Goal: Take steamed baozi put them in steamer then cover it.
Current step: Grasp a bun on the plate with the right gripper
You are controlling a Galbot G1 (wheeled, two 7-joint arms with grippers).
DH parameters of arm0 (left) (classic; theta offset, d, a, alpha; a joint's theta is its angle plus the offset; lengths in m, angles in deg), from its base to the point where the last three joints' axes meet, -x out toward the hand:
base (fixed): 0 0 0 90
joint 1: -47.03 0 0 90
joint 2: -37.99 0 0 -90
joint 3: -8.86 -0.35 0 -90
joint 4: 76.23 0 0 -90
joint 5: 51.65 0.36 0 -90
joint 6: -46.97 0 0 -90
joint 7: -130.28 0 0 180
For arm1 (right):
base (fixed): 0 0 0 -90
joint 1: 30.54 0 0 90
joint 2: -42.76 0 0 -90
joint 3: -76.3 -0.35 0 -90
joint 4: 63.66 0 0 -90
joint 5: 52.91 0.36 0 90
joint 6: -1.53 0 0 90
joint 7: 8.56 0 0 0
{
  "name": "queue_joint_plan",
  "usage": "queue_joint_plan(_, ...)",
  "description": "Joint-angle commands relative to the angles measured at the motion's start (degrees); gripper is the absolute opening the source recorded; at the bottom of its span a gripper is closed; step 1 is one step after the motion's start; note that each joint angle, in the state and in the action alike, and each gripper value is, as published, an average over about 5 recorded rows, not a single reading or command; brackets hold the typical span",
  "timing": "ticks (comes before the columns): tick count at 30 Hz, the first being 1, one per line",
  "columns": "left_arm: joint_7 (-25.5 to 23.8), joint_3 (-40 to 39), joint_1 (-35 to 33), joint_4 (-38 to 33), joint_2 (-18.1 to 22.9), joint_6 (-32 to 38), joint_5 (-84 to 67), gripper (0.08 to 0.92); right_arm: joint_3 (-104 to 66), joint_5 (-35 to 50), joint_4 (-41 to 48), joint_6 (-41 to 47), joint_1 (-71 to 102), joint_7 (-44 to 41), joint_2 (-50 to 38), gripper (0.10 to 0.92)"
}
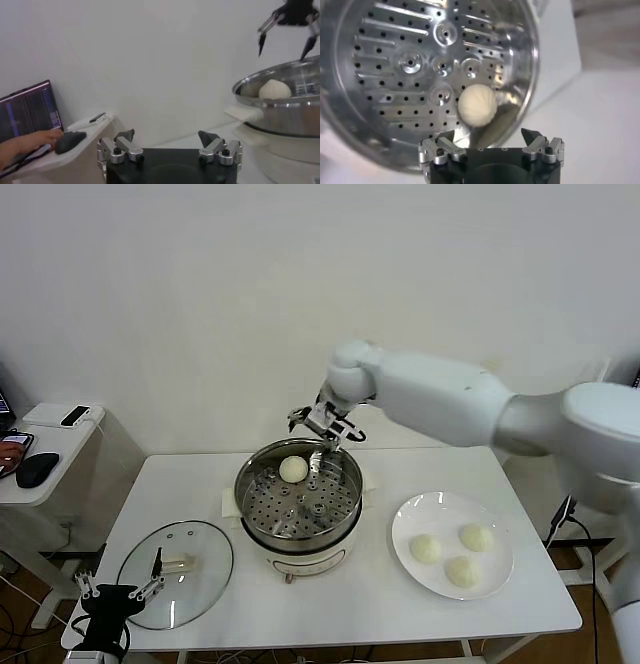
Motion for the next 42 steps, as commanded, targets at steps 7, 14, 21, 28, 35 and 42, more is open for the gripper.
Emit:
queue_joint_plan(7, -0.30, -0.89, 0.33, -0.44, -1.85, -0.96, -0.65, 0.823, 2.87, 7.20, -24.97, 22.17, -3.56, -3.71, -33.07, 0.823)
queue_joint_plan(14, -0.32, -0.49, 0.74, 0.07, -2.90, -1.27, -0.95, 0.823, 0.98, 2.92, -26.97, 22.45, 6.11, -3.09, -39.46, 0.823)
queue_joint_plan(21, -0.34, -0.11, 1.07, 0.83, -2.80, -1.34, -1.00, 0.823, -6.74, 0.14, -25.33, 21.97, 19.80, -1.20, -39.83, 0.823)
queue_joint_plan(28, -0.38, -0.06, 1.04, 1.77, -2.70, -1.41, -0.79, 0.823, -13.05, -2.47, -22.79, 22.17, 30.70, -0.52, -37.36, 0.823)
queue_joint_plan(35, -0.45, 0.05, 1.14, 2.82, -2.72, -1.42, -0.59, 0.823, -15.75, -4.09, -18.24, 21.28, 34.85, -0.06, -33.08, 0.823)
queue_joint_plan(42, -0.46, 0.61, 1.36, 3.09, -2.80, -1.42, -0.64, 0.823, -17.30, -6.15, -12.03, 20.48, 37.00, 0.81, -27.70, 0.823)
